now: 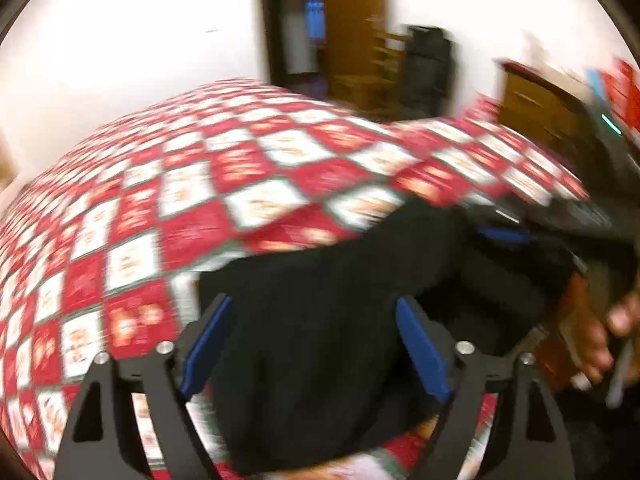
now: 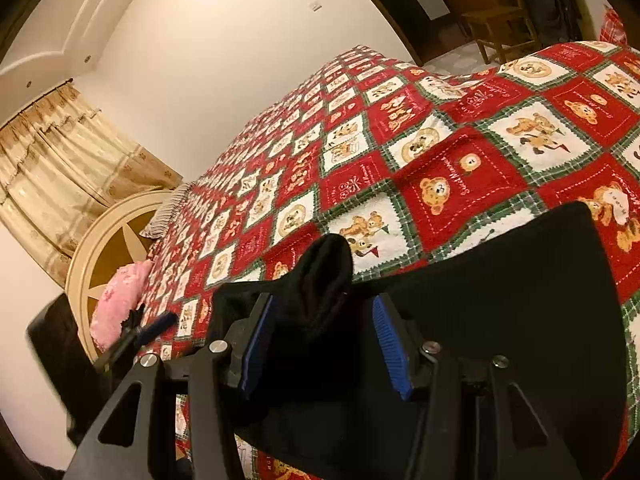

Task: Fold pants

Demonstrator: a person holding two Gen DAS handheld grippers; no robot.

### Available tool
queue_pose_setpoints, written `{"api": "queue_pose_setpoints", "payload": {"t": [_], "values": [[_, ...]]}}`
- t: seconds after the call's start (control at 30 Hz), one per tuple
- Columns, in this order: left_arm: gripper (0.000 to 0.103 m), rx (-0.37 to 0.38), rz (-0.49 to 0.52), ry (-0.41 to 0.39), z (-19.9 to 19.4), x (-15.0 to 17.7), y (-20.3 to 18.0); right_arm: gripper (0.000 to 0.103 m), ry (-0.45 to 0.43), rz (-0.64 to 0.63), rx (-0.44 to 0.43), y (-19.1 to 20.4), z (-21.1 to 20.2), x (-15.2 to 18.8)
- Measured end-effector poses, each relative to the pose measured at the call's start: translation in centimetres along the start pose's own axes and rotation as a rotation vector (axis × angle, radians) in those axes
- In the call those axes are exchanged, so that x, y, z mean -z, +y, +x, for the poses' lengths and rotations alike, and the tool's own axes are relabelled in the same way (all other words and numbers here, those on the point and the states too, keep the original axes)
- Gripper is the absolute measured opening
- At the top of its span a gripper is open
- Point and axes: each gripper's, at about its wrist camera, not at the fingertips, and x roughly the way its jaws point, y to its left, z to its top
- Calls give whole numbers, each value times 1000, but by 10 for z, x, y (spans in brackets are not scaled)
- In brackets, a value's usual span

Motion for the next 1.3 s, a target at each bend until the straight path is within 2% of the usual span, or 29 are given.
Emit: {"api": "queue_pose_setpoints", "payload": {"t": [0.03,0.07,0.1,0.13,0.23,0.27,0.33,0.43,0.53,0.6,0.8,0.97,1.17,1.3], "values": [[86,-83,-32,13,6,-3,10,54,-1,-3,-2,1,0,-1],[83,-132,-54,30,11,-5,17,54,-5,-3,-9,2,-1,-2],[83,-146,-73,39,12,-7,22,55,-10,-1,-17,3,-2,-3],[83,-127,-94,39,11,-7,27,55,-11,1,-18,2,-4,-4],[83,40,-155,17,-3,-3,37,59,-9,26,-19,-3,-5,-3],[83,62,-164,7,-6,-2,40,59,-6,37,-17,-6,-4,-3],[84,26,-167,-8,-8,-3,41,59,0,36,2,-7,-1,-2],[84,-121,-157,21,9,-6,43,59,22,-4,8,1,11,3],[84,-219,-149,59,29,-4,47,59,49,-125,113,20,27,14],[84,-262,-154,89,40,-2,49,59,47,-157,138,24,29,20],[84,-308,-159,114,48,0,51,58,64,-271,182,37,32,37],[84,-320,-174,130,51,2,54,50,49,-352,230,48,31,47],[84,-311,-200,148,56,4,59,50,42,-300,230,39,28,41],[84,-310,-199,148,55,4,59,53,51,-298,233,40,32,43]]}}
